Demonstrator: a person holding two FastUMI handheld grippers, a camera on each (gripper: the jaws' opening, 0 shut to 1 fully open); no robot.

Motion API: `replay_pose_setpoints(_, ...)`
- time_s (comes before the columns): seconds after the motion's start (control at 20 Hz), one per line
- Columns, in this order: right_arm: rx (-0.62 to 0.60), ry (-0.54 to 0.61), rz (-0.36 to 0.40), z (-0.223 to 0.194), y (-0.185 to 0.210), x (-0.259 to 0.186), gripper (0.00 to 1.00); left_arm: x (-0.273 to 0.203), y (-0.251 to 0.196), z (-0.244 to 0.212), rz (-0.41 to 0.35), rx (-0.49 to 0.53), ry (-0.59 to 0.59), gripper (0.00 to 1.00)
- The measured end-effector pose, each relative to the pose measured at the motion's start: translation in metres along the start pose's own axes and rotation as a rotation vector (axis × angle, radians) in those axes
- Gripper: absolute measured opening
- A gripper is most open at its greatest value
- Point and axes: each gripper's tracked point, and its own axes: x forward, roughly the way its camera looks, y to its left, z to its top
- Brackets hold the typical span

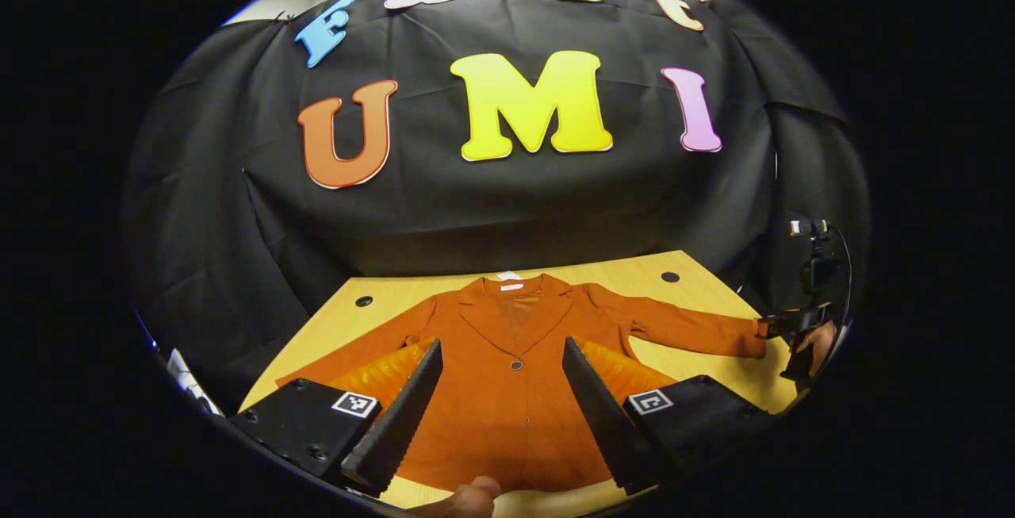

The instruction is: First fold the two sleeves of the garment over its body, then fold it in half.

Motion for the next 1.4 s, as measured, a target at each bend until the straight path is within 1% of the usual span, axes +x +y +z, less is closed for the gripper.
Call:
replay_pose_setpoints(0.15,0.067,0.141,-0.021,-0.018,-0.003,0.016,0.95,0.003,0.006,0.008,0.004,-0.012,-0.013,0.99)
replay_pose_setpoints(0.2,0.084,0.188,-0.028,-0.027,-0.002,0.021,0.95,0.005,0.009,0.003,0.009,-0.014,0.000,0.98)
replay_pose_setpoints(0.25,0.079,0.247,-0.043,-0.036,-0.004,0.024,0.95,0.006,0.014,0.002,0.017,-0.022,0.001,0.98)
replay_pose_setpoints(0.3,0.096,0.287,-0.035,-0.039,-0.003,0.023,0.94,0.006,0.017,0.005,0.020,-0.027,-0.011,0.98)
replay_pose_setpoints(0.35,0.110,0.298,-0.038,-0.037,-0.002,0.027,0.96,0.007,0.022,0.009,0.028,-0.024,-0.024,0.98)
replay_pose_setpoints(0.45,0.139,0.367,-0.024,-0.037,-0.002,0.027,0.94,0.009,0.032,0.011,0.043,-0.017,-0.042,0.99)
replay_pose_setpoints(0.55,0.206,0.451,-0.018,-0.031,-0.005,0.028,0.93,0.009,0.034,0.014,0.033,-0.025,-0.064,0.98)
replay_pose_setpoints(0.6,0.234,0.492,-0.020,-0.034,-0.006,0.033,0.92,0.009,0.036,0.016,0.030,-0.025,-0.072,0.99)
replay_pose_setpoints(0.65,0.257,0.541,-0.016,-0.031,-0.008,0.030,0.89,0.010,0.038,0.017,0.030,-0.020,-0.075,0.98)
replay_pose_setpoints(0.7,0.280,0.591,-0.010,-0.030,-0.008,0.031,0.89,0.010,0.040,0.016,0.027,-0.023,-0.077,0.98)
replay_pose_setpoints(0.75,0.301,0.632,0.001,-0.026,-0.010,0.031,0.89,0.011,0.038,0.017,0.003,-0.031,-0.086,0.98)
replay_pose_setpoints(0.8,0.328,0.668,-0.001,-0.027,-0.012,0.036,0.91,0.012,0.035,0.019,-0.028,-0.038,-0.106,0.98)
replay_pose_setpoints(0.85,0.357,0.695,-0.001,-0.026,-0.016,0.038,0.90,0.012,0.036,0.024,-0.036,-0.062,-0.132,0.96)
replay_pose_setpoints(0.9,0.391,0.711,0.000,-0.023,-0.016,0.037,0.81,0.011,0.044,0.031,-0.019,-0.086,-0.178,0.90)
replay_pose_setpoints(0.95,0.417,0.730,-0.020,-0.025,-0.021,0.038,0.77,0.011,0.057,0.035,0.011,-0.103,-0.219,0.90)
replay_pose_setpoints(1.0,0.450,0.736,-0.029,-0.025,-0.025,0.039,0.70,0.011,0.063,0.037,0.028,-0.105,-0.238,0.90)
replay_pose_setpoints(1.1,0.490,0.751,-0.039,-0.025,-0.028,0.039,0.57,0.010,0.062,0.028,0.030,-0.083,-0.212,0.90)
replay_pose_setpoints(1.15,0.473,0.766,-0.059,-0.026,-0.031,0.041,0.57,0.009,0.063,0.029,0.028,-0.079,-0.209,0.90)
replay_pose_setpoints(1.2,0.449,0.775,-0.062,-0.024,-0.033,0.040,0.49,0.006,0.064,0.032,0.028,-0.075,-0.215,0.90)
replay_pose_setpoints(1.3,0.392,0.783,-0.068,-0.024,-0.029,0.041,0.29,0.003,0.070,0.037,0.037,-0.059,-0.236,0.90)
replay_pose_setpoints(1.35,0.389,0.787,-0.049,-0.024,-0.021,0.040,0.37,0.001,0.072,0.036,0.042,-0.052,-0.238,0.90)
replay_pose_setpoints(1.4,0.384,0.789,-0.041,-0.026,-0.015,0.039,0.36,0.000,0.074,0.035,0.043,-0.047,-0.235,0.90)
